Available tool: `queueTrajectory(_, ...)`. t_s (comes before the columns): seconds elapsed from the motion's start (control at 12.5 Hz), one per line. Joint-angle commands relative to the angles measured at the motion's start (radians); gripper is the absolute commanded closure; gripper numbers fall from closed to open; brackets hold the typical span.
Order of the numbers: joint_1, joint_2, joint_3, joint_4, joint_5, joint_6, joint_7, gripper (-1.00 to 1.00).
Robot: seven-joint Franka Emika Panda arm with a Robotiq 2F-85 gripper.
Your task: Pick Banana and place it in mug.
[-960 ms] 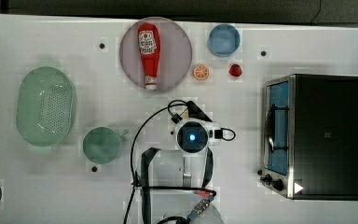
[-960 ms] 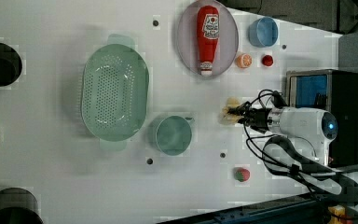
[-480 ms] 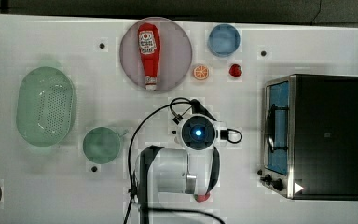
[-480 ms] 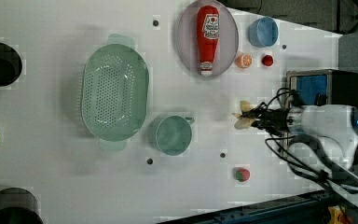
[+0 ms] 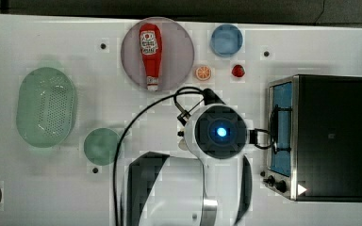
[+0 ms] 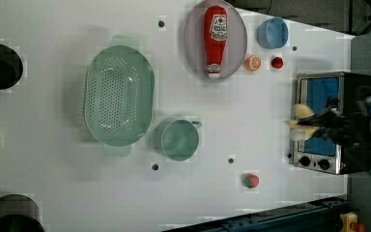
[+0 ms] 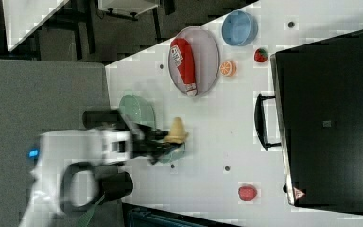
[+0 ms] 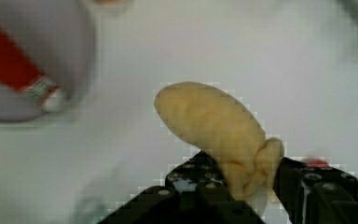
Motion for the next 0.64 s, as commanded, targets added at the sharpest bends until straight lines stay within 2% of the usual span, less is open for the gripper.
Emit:
queueTrajectory(0.08, 0.004, -0.061, 0.020, 0.106, -0.003, -0.137, 0.008, 0.32)
queueTrajectory(0.32, 0.027, -0.083, 0.092, 0.159, -0.001, -0.200, 0.065, 0.32)
queueTrajectory(0.64, 0.053, -0.078, 0.254, 0.168, 0.008, -0.222, 0.303, 0.32)
